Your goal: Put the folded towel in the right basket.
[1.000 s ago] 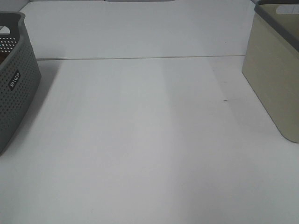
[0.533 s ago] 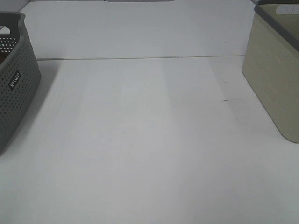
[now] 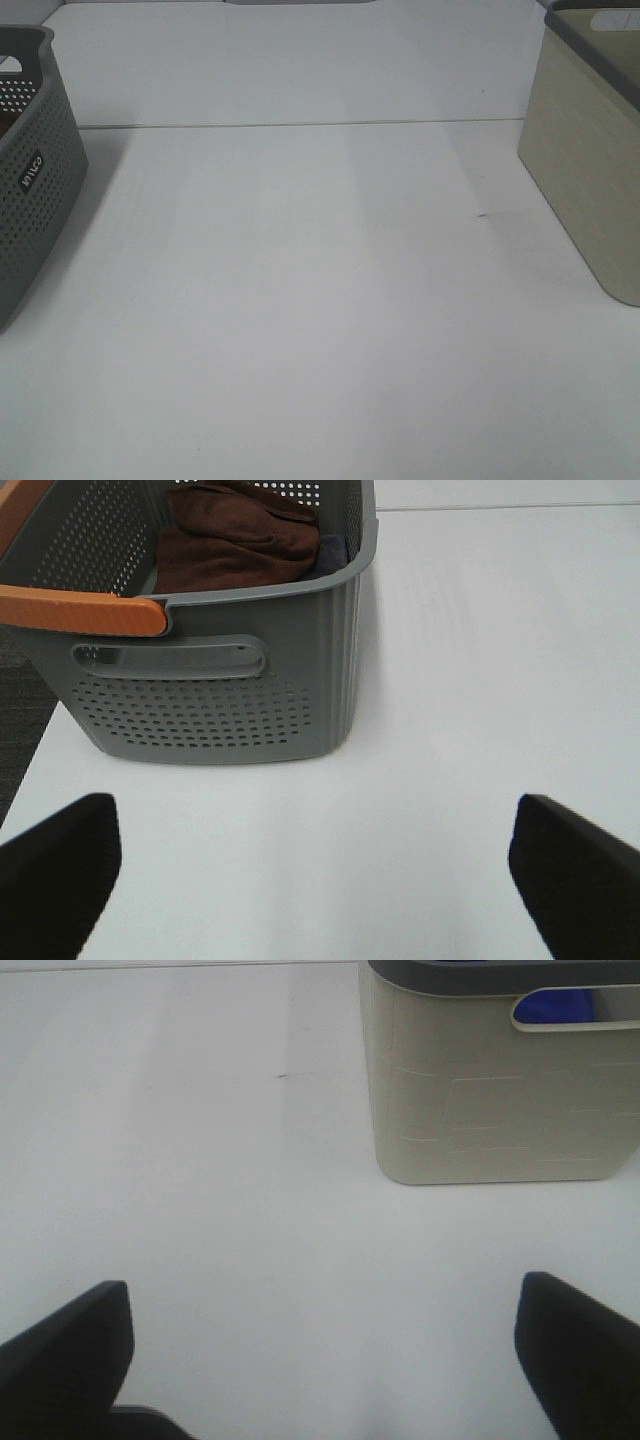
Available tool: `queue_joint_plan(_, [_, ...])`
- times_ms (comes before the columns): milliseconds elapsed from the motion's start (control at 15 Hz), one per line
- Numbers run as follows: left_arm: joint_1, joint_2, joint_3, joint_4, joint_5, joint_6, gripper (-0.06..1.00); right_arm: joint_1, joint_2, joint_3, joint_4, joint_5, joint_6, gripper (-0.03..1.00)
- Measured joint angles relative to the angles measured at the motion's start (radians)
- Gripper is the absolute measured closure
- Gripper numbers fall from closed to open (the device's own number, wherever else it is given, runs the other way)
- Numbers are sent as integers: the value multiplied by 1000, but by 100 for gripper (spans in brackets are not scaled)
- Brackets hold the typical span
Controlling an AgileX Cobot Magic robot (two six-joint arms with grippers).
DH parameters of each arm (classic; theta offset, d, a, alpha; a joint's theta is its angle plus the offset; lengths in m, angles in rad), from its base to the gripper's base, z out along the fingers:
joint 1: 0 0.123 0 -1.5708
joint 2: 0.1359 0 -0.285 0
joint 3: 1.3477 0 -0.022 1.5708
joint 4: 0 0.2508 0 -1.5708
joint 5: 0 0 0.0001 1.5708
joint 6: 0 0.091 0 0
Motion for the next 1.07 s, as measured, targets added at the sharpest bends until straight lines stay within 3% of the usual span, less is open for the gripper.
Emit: queue_joint_plan(1067, [0,0,0,0,0,0,-3,-23,0,2,-7,-2,0,-2])
